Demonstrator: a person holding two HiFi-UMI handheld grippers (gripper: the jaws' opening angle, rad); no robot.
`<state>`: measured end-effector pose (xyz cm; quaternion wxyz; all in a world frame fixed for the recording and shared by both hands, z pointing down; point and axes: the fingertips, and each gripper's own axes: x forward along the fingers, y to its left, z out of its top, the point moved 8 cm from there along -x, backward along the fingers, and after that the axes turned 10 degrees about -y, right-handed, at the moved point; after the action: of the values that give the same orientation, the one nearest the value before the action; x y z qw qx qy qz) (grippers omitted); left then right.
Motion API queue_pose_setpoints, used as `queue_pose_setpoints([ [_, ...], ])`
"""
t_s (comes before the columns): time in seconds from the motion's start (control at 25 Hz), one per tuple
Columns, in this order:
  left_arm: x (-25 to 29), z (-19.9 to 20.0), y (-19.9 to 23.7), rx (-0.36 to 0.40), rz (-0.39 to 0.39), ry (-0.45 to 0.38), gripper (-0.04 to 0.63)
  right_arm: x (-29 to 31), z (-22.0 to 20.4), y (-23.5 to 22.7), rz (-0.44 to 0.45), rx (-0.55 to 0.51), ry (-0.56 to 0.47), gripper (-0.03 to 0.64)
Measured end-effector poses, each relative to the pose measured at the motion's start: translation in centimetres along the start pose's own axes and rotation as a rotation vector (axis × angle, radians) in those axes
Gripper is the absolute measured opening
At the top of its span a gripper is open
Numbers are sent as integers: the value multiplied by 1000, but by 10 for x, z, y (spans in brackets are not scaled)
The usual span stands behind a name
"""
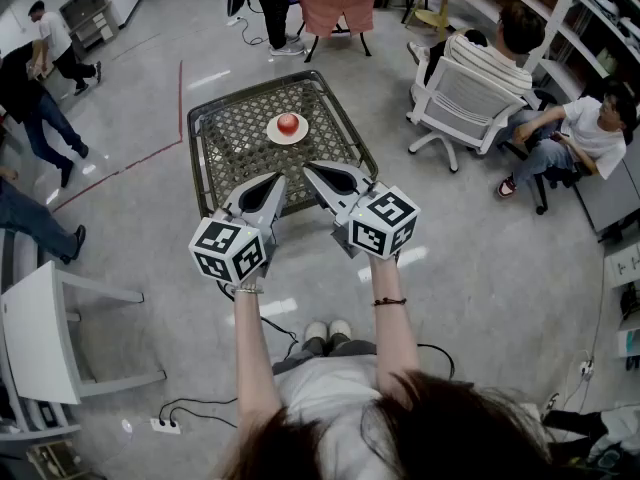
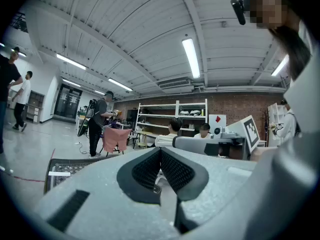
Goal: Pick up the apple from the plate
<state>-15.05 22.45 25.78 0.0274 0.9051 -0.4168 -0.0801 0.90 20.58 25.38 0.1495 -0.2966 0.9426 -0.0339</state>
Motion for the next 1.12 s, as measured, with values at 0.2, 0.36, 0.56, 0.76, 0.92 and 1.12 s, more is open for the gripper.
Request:
queue_pose_setpoints([
  [0.2, 1, -3, -3, -2, 1, 4, 11, -2, -2, 0, 2, 7, 1, 9],
  [0.36, 3, -3, -6, 0, 1, 2, 11, -5, 0, -2, 0, 13, -4, 9],
  [0.56, 10, -6, -11, -5, 8, -1, 11, -15, 0, -8, -6, 13, 6, 9],
  [0.76, 20, -10, -23, -5, 23, -4, 11, -28, 3, -18, -11, 25, 6, 9],
  [0.92, 24, -16, -30, -18, 36, 0, 11, -33, 3, -22, -14, 28, 13, 9],
  [1.12, 30, -24, -31, -24, 45, 17, 11, -35, -2, -31, -16, 41, 22, 9],
])
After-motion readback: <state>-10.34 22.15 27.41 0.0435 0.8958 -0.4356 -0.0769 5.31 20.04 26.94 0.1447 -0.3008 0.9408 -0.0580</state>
